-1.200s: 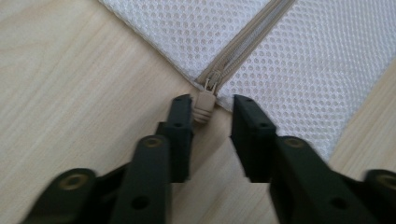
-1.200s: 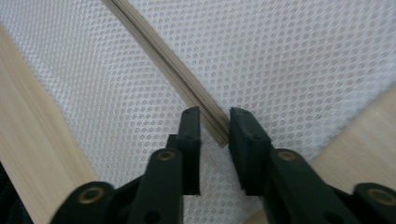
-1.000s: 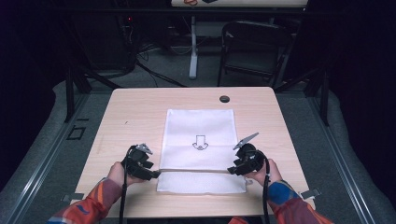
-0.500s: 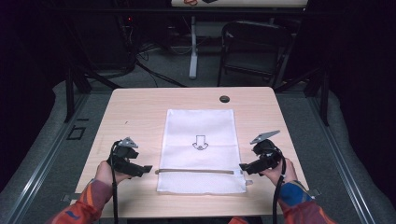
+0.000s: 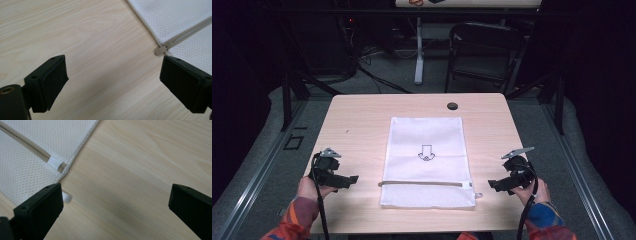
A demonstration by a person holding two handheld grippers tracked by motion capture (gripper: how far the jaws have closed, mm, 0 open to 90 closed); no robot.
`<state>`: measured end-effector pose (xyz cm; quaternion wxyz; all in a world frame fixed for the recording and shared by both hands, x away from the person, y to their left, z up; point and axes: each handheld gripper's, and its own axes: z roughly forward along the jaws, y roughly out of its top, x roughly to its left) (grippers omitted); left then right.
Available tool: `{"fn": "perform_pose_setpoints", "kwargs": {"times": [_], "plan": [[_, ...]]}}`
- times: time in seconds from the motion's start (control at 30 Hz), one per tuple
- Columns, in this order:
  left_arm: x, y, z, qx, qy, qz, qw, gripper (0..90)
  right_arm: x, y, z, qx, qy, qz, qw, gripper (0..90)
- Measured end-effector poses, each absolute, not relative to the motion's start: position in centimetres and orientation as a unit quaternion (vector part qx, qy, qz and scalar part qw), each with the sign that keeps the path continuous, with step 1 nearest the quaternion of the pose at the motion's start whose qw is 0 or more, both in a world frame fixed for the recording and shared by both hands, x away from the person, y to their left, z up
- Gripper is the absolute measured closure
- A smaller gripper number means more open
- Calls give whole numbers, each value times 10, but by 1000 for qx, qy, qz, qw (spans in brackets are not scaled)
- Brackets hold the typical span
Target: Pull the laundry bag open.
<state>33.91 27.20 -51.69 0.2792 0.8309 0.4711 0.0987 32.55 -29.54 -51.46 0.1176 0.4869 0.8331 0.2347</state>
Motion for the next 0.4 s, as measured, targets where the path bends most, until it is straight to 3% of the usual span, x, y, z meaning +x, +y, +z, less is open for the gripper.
{"fn": "perform_pose_setpoints", "kwargs": {"times": [0.4], "plan": [[346,270,-525,836,475,92,260,32,329,-294,-527,492,840,197,116,0]]}}
